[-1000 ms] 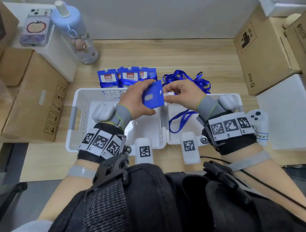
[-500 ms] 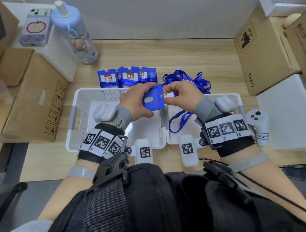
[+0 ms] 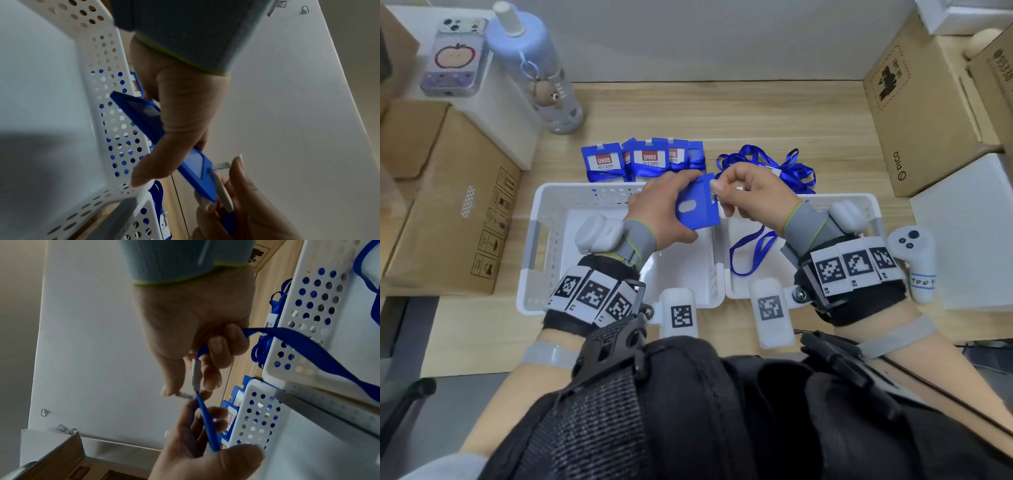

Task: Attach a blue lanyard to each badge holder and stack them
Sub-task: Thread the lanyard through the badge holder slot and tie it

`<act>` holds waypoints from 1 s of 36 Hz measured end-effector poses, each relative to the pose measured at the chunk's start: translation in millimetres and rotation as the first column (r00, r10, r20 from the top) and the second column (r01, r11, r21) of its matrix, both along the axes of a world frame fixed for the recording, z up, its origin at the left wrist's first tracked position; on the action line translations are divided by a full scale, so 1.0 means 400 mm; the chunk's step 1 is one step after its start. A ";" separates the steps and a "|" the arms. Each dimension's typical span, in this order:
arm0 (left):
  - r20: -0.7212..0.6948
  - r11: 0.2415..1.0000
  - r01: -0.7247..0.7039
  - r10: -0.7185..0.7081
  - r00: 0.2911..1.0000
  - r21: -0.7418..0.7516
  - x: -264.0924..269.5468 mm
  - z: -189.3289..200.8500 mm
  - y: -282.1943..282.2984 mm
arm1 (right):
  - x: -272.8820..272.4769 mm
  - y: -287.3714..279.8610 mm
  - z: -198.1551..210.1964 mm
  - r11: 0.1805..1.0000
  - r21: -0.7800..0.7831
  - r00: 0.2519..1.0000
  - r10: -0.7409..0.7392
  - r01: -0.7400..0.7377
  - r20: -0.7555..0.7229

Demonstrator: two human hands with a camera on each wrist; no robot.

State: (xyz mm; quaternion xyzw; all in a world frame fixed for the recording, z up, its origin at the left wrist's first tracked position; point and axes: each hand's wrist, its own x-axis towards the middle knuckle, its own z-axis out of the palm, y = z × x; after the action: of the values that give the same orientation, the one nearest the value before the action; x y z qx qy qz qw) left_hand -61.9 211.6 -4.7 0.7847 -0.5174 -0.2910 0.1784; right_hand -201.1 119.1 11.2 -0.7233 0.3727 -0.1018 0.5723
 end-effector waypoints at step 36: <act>-0.201 0.938 -0.321 0.292 0.935 -0.128 0.041 -0.036 -0.027 | 0.040 0.045 0.037 0.673 -0.452 0.776 0.304 -0.586 -0.553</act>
State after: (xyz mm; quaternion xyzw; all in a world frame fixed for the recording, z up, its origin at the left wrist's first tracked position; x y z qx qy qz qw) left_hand -45.4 200.7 -19.2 0.8098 -0.3919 -0.2867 0.3294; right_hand -185.3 136.9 26.1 -0.9395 0.2440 0.0952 0.2210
